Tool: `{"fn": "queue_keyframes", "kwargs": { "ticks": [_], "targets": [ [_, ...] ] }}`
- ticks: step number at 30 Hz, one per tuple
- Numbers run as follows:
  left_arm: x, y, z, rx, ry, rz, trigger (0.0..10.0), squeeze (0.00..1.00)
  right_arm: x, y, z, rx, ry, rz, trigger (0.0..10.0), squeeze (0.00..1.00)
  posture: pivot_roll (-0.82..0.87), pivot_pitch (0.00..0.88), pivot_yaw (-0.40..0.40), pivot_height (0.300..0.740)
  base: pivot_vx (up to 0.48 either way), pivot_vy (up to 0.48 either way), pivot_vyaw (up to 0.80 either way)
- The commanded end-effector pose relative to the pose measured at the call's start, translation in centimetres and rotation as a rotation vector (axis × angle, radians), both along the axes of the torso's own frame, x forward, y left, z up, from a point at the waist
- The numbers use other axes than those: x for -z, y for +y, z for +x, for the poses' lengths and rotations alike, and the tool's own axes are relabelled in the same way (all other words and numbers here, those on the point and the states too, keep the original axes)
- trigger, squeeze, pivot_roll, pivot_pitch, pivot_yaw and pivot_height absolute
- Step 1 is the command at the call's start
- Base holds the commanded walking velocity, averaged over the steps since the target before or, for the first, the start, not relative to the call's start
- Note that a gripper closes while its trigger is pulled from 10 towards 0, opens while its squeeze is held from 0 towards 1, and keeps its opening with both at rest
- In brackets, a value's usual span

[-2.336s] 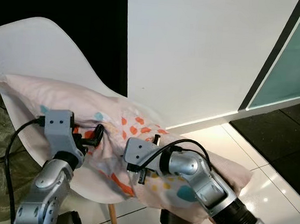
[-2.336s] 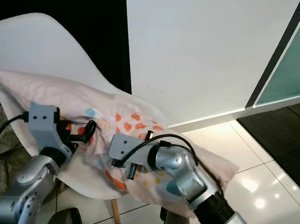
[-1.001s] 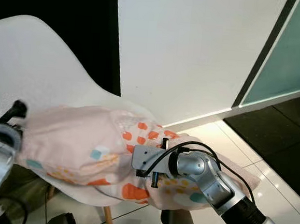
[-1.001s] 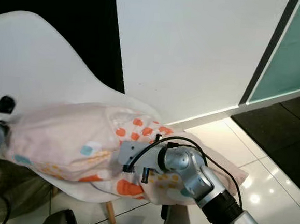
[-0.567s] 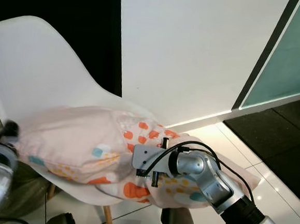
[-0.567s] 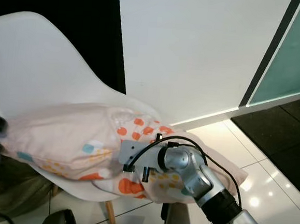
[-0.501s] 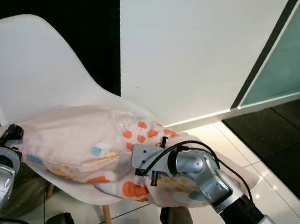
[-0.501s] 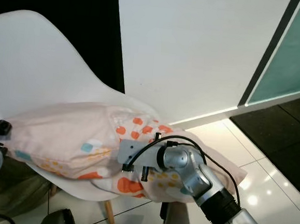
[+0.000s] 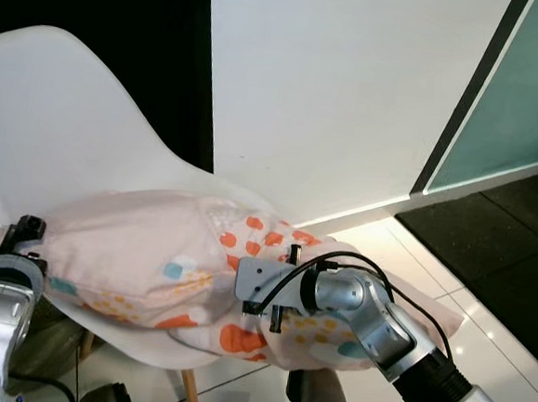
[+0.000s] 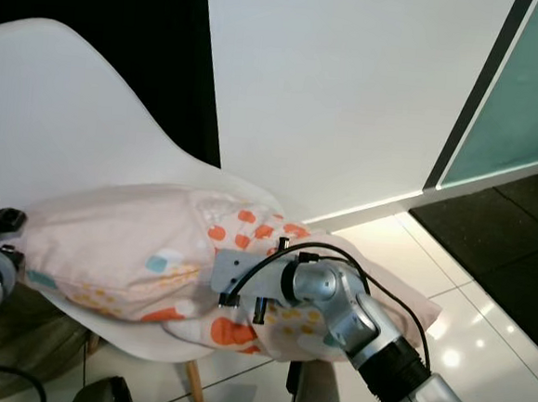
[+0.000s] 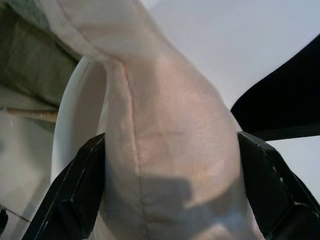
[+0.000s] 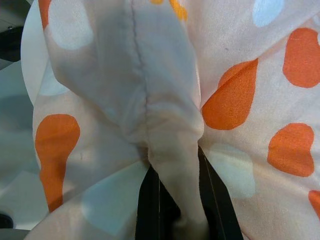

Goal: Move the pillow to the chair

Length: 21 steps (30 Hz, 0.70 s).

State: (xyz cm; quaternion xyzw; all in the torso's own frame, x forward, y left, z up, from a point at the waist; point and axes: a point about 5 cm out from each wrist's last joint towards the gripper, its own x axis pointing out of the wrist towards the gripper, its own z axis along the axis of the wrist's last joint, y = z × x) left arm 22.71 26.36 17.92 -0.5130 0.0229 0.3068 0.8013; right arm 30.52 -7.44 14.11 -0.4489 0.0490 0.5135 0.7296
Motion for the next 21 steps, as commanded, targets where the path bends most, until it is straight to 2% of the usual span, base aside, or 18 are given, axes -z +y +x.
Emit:
{"fn": "queue_keyframes", "kwargs": {
  "ticks": [1, 3, 4, 5, 6, 7, 17, 18, 19, 20, 21],
  "targets": [
    [2.2, -1.6, 0.8, 0.068, 0.046, -0.104, 10.0, 0.0, -0.2, -0.3, 0.5, 0.026, -0.013, -0.004, 10.0, 0.0, -0.14, 0.07, -0.021, 0.3, 0.0, 0.0, 0.0],
    [2.6, -2.0, 1.2, 0.097, 0.061, -0.115, 10.0, 0.0, -0.3, -0.3, 0.5, 0.027, -0.016, -0.002, 10.0, 0.0, -0.14, 0.07, -0.021, 0.3, 0.0, 0.0, 0.0],
    [2.8, -2.4, 1.4, 0.118, 0.064, -0.125, 6.7, 0.0, -0.4, -0.3, 0.5, 0.028, -0.018, -0.001, 10.0, 0.0, -0.14, 0.069, -0.021, 0.3, 0.0, 0.0, 0.0],
    [2.9, -2.5, 1.6, 0.128, 0.065, -0.129, 2.7, 0.0, -0.4, -0.4, 0.6, 0.03, -0.019, 0.0, 10.0, 0.0, -0.14, 0.07, -0.022, 0.3, 0.0, 0.0, 0.0],
    [2.9, -2.5, 1.6, 0.128, 0.065, -0.129, 2.7, 0.0, -0.4, -0.4, 0.6, 0.03, -0.019, 0.0, 10.0, 0.0, -0.14, 0.07, -0.022, 0.3, 0.0, 0.0, 0.0],
    [2.9, -2.4, 1.7, 0.127, 0.062, -0.128, 0.0, 0.0, -0.4, -0.4, 0.6, 0.032, -0.021, 0.001, 10.0, 0.0, -0.14, 0.07, -0.022, 0.3, 0.0, 0.0, 0.0],
    [2.8, -1.6, 1.5, 0.093, 0.054, -0.117, 0.0, 0.0, -0.7, -0.2, 0.9, 0.051, -0.049, 0.016, 10.0, 0.0, -0.13, 0.075, -0.029, 0.3, 0.0, 0.0, 0.0],
    [2.6, -1.3, 1.2, 0.068, 0.04, -0.117, 0.0, 0.0, -0.9, 0.2, 1.7, 0.097, -0.082, 0.05, 10.0, 0.0, -0.13, 0.078, -0.031, 0.3, 0.0, 0.0, 0.0],
    [2.6, -1.3, 1.2, 0.068, 0.04, -0.117, 0.0, 0.0, -0.9, 0.2, 1.7, 0.097, -0.082, 0.05, 10.0, 0.0, -0.13, 0.078, -0.031, 0.3, 0.0, 0.0, 0.0],
    [1.6, -1.1, 0.6, 0.011, -0.032, -0.117, 0.0, 0.0, -1.7, 2.3, 4.3, 0.201, -0.237, 0.113, 10.0, 0.0, -0.1, 0.08, -0.048, 0.3, 0.0, 0.0, 0.0],
    [1.2, -1.1, 0.5, -0.003, -0.061, -0.118, 0.0, 0.0, -2.0, 3.1, 4.9, 0.222, -0.291, 0.123, 10.0, 0.0, -0.1, 0.081, -0.051, 0.3, 0.0, 0.0, 0.0]
  ]
}}
